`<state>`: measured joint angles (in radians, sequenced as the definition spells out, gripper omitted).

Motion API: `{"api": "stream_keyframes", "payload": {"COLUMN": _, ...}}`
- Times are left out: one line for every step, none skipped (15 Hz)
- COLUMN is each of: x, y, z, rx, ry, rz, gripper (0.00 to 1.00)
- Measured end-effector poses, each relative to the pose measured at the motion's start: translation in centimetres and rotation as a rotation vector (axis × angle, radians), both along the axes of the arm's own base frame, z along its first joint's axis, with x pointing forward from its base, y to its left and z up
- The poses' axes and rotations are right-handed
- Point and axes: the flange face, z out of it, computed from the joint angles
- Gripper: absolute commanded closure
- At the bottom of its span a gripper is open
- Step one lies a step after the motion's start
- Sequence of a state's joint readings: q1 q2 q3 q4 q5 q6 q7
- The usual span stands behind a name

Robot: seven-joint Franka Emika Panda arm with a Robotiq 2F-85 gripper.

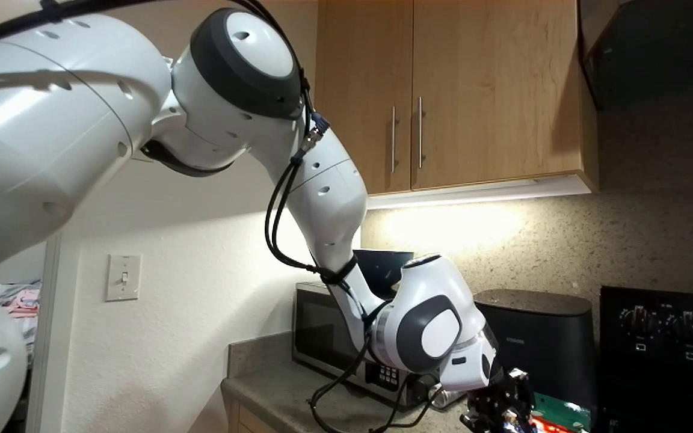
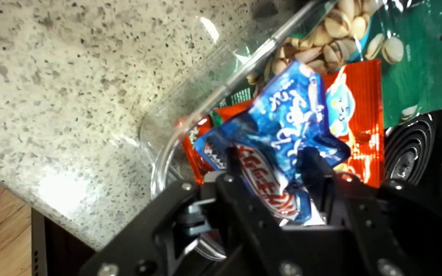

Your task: Pick up the sachets from the countertop and put them in the plastic bowl.

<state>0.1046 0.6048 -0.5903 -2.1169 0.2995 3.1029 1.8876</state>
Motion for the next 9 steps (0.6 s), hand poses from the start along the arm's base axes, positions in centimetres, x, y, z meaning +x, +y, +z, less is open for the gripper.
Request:
{"api": "stream_keyframes", "payload": {"x": 0.15, "y": 0.22, "z": -0.04, "rx": 0.002, "ry": -0.001, "rz": 0.004, "gripper": 0.18}}
{"api": "stream_keyframes", "payload": {"x": 0.30, "y": 0.40, "z": -0.05, "rx": 0.003, "ry": -0.002, "rz": 0.008, "gripper": 0.11}}
{"api": "stream_keyframes", "payload": {"x": 0.45, "y": 0.51, "z": 0.00, "rx": 0.004, "ry": -0.004, "rz": 0.010, "gripper": 0.05}}
{"api": "stream_keyframes", "payload": {"x": 0.58, "y": 0.59, "z": 0.07, "rx": 0.003, "ry": -0.006, "rz": 0.013, "gripper": 0.01}}
{"api": "stream_keyframes", "payload": {"x": 0.67, "y": 0.64, "z": 0.14, "rx": 0.002, "ry": -0.008, "rz": 0.014, "gripper": 0.00}}
{"api": "stream_keyframes", "payload": {"x": 0.71, "y": 0.64, "z": 0.24, "rx": -0.001, "ry": -0.010, "rz": 0.015, "gripper": 0.00}}
{"api": "stream_keyframes", "payload": {"x": 0.72, "y": 0.59, "z": 0.34, "rx": -0.004, "ry": -0.011, "rz": 0.015, "gripper": 0.00}}
{"api": "stream_keyframes", "payload": {"x": 0.73, "y": 0.55, "z": 0.49, "rx": -0.009, "ry": -0.014, "rz": 0.016, "gripper": 0.00}}
{"api": "stream_keyframes", "payload": {"x": 0.77, "y": 0.53, "z": 0.66, "rx": -0.015, "ry": -0.017, "rz": 0.017, "gripper": 0.00}}
